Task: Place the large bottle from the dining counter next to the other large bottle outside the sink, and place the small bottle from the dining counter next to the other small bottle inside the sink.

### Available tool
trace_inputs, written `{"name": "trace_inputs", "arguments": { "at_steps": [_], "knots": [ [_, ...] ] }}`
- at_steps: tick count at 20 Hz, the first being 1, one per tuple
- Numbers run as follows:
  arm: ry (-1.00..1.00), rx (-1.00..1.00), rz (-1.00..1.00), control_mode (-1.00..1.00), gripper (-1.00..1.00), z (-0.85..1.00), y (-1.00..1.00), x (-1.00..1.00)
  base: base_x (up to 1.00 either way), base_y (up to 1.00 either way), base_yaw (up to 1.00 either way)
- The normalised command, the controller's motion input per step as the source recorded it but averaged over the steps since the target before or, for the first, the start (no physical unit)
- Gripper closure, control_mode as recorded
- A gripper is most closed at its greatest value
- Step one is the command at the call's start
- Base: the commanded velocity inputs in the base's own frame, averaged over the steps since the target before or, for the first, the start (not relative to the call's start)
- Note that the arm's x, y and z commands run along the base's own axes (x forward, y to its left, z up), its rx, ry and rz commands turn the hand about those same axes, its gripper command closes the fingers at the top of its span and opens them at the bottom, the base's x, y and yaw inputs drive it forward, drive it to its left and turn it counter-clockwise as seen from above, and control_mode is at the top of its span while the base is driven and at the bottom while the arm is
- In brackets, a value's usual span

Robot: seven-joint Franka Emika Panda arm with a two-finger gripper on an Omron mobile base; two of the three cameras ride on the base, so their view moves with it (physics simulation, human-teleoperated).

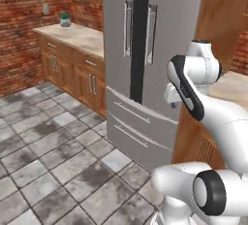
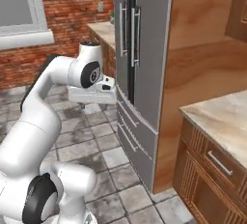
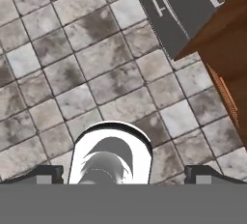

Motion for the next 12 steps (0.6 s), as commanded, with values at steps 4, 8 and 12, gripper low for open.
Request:
{"name": "trace_inputs", "arguments": {
  "at_steps": [4, 8, 12],
  "knots": [
    [0.00, 0.00, 0.00, 1.00, -1.00, 0.00, 0.00, 0.00, 0.00, -0.01, 0.76],
    [0.00, 0.00, 0.00, 1.00, -1.00, 0.00, 0.00, 0.00, 0.00, 0.00, 0.75],
    [0.00, 0.00, 0.00, 1.00, -1.00, 0.00, 0.00, 0.00, 0.08, 0.00, 0.73]
  ]
}}
